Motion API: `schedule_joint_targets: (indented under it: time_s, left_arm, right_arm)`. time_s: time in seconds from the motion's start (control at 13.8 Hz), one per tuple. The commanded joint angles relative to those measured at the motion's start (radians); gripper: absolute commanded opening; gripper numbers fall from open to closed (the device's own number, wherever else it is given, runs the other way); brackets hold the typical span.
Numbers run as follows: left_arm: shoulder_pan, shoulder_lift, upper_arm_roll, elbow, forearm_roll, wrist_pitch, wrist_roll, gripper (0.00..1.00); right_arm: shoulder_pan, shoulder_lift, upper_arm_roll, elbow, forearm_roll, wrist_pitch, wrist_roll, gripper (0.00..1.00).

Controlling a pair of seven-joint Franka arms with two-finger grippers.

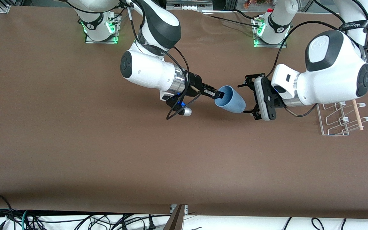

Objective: Transfer cup to left arm and place on rack
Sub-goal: 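Close the left gripper on the cup held by the right gripper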

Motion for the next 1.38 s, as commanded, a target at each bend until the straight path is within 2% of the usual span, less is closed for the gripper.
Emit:
schedule_joint_targets:
  time_s: [0.0,0.36,0.65,0.72,0.8,0.87,0.94,1.01,1.23,1.3]
  left_arm:
    - [-0.020,0.015,0.008,0.017,-0.030,0.017,0.138,1.00]
    - [-0.059,0.027,0.008,0.012,-0.070,0.042,0.235,1.00]
    - [-0.047,0.064,0.008,0.011,-0.075,0.056,0.329,1.00]
    - [-0.051,0.069,0.008,0.012,-0.081,0.059,0.355,0.97]
    - [-0.053,0.078,0.008,0.012,-0.108,0.059,0.388,0.55]
    - [-0.050,0.083,0.010,0.011,-0.127,0.057,0.393,0.27]
    - [-0.047,0.084,0.010,0.011,-0.127,0.056,0.395,0.06]
    - [-0.045,0.084,0.010,0.012,-0.127,0.056,0.395,0.00]
    - [-0.044,0.083,0.010,0.012,-0.127,0.049,0.393,0.00]
    - [-0.042,0.081,0.012,0.012,-0.124,0.046,0.389,0.00]
  right_arm:
    - [-0.014,0.007,0.014,0.028,0.020,-0.019,0.009,0.00]
    - [-0.014,0.006,0.014,0.030,0.034,-0.020,0.011,0.00]
    - [-0.014,0.004,0.014,0.030,0.040,-0.020,0.012,0.00]
    - [-0.014,0.004,0.014,0.030,0.040,-0.020,0.012,0.00]
    - [-0.014,0.004,0.014,0.030,0.040,-0.020,0.012,0.00]
    - [-0.014,0.004,0.014,0.030,0.039,-0.020,0.011,0.00]
    - [-0.014,0.004,0.014,0.030,0.040,-0.020,0.011,0.00]
    - [-0.014,0.004,0.014,0.030,0.039,-0.019,0.011,0.00]
    - [-0.014,0.004,0.014,0.030,0.039,-0.019,0.011,0.00]
    - [-0.014,0.004,0.014,0.030,0.039,-0.019,0.011,0.26]
